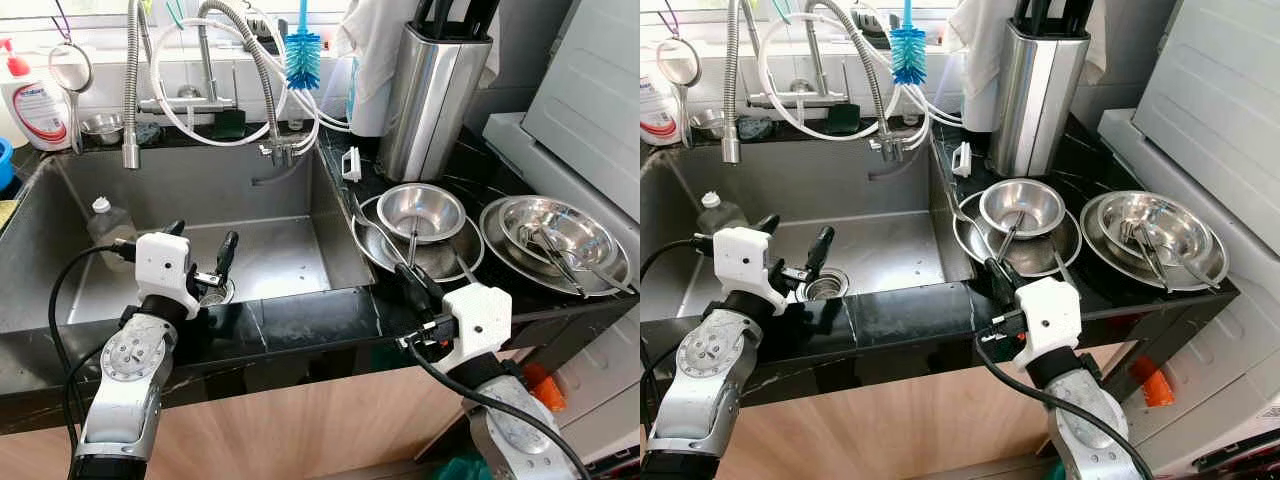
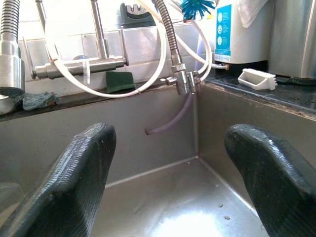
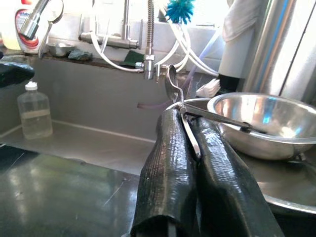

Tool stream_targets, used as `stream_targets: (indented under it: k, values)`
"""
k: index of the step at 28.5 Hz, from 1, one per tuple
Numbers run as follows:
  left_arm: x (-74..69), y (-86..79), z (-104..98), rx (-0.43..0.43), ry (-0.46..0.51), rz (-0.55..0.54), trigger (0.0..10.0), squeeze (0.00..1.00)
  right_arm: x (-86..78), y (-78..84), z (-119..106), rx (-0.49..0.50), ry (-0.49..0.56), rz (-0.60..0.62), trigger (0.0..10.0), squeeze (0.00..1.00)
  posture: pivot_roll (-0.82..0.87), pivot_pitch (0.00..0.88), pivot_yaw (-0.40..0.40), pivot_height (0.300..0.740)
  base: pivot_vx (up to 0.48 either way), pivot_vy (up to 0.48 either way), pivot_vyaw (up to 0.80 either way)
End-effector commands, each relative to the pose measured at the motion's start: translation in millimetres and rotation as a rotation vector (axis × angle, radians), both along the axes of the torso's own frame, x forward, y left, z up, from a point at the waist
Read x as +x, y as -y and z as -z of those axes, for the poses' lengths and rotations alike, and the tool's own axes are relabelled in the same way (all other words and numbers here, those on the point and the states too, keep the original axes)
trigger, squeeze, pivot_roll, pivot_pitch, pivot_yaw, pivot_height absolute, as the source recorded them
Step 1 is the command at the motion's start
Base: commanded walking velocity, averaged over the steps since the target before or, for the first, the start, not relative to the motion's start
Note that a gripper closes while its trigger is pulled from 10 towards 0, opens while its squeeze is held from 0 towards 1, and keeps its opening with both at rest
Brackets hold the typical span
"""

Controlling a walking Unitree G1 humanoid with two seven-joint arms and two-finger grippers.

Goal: Kitchen organization

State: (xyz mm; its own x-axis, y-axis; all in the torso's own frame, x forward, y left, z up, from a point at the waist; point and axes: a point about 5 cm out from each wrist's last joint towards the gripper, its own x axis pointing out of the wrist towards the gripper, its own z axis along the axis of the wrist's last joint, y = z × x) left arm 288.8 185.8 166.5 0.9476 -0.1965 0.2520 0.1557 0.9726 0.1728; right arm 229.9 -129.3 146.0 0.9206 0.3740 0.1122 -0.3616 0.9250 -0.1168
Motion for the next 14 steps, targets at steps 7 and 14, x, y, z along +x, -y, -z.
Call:
stream_targets:
  k: [7, 14]
  values:
    - [2.0, 0.9, -3, 0.009, 0.002, 0.002, 10.0, 0.0, -2.0, -10.6, -13, 0.034, 0.027, -0.076, 0.0, 0.0, 0.04, 0.0, -0.054, 0.74, 0.0, 0.0, 0.0]
    - [2.4, 1.3, -2, 0.008, 0.003, 0.001, 10.0, 0.0, -1.5, -14.8, -19, 0.045, 0.046, -0.096, 0.0, 0.0, 0.04, 0.0, -0.055, 0.74, 0.0, 0.0, 0.0]
